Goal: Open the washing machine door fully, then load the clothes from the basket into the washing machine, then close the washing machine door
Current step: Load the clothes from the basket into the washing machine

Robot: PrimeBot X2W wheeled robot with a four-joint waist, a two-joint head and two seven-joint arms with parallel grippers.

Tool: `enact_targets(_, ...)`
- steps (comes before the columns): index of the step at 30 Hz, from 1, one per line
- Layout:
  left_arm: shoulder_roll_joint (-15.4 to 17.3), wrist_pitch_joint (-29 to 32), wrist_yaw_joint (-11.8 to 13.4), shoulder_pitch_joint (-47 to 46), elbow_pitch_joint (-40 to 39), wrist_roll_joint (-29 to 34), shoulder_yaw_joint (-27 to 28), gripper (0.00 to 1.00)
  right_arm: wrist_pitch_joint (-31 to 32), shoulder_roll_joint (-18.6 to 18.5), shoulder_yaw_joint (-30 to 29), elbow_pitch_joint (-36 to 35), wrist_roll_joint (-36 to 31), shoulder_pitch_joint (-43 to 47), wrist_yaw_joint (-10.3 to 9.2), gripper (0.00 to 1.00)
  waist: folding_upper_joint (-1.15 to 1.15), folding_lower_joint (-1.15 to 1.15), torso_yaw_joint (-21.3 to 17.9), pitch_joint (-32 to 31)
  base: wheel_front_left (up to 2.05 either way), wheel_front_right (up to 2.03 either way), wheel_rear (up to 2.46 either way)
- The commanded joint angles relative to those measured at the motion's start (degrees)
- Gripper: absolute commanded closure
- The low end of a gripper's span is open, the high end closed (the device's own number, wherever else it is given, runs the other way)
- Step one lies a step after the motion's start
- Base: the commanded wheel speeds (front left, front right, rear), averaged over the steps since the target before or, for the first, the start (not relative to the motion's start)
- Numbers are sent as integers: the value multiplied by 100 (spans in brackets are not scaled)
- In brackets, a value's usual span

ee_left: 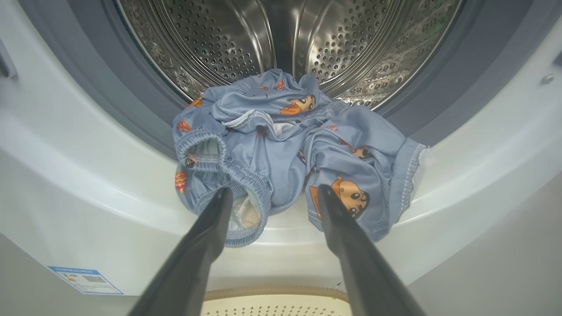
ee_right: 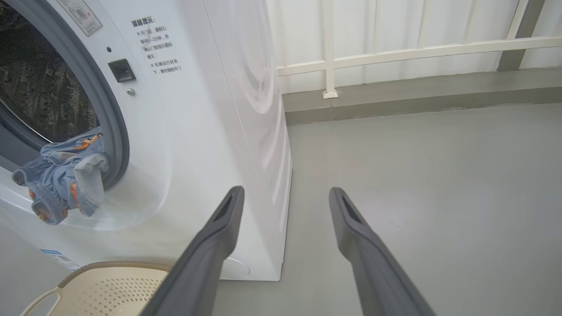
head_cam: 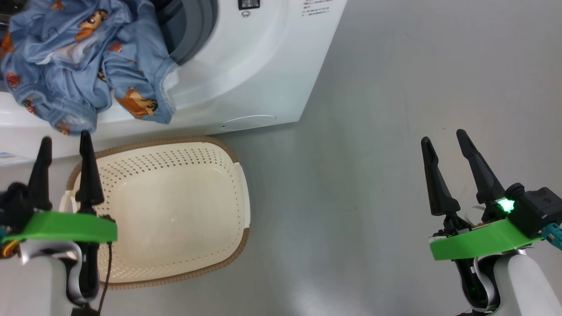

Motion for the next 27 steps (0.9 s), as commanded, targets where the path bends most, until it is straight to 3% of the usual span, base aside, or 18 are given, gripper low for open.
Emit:
enact_targets(1, 126, -29, -14, 180, -218, 40, 240, 0, -43, -50, 115, -126, 15, 129, 48, 0, 0, 0, 22, -36, 0, 0, 0)
enact_targets(15, -140, -29, -14, 1114, -928, 118, 568, 0, -43, -124, 59, -166, 19, 200, 48, 0, 0, 0, 35, -62, 0, 0, 0)
enact_targets(27, -211, -29, -14, 1185, -976, 98, 631, 0, -43, -132, 52, -185, 7, 179, 48, 0, 0, 0, 32, -45, 0, 0, 0)
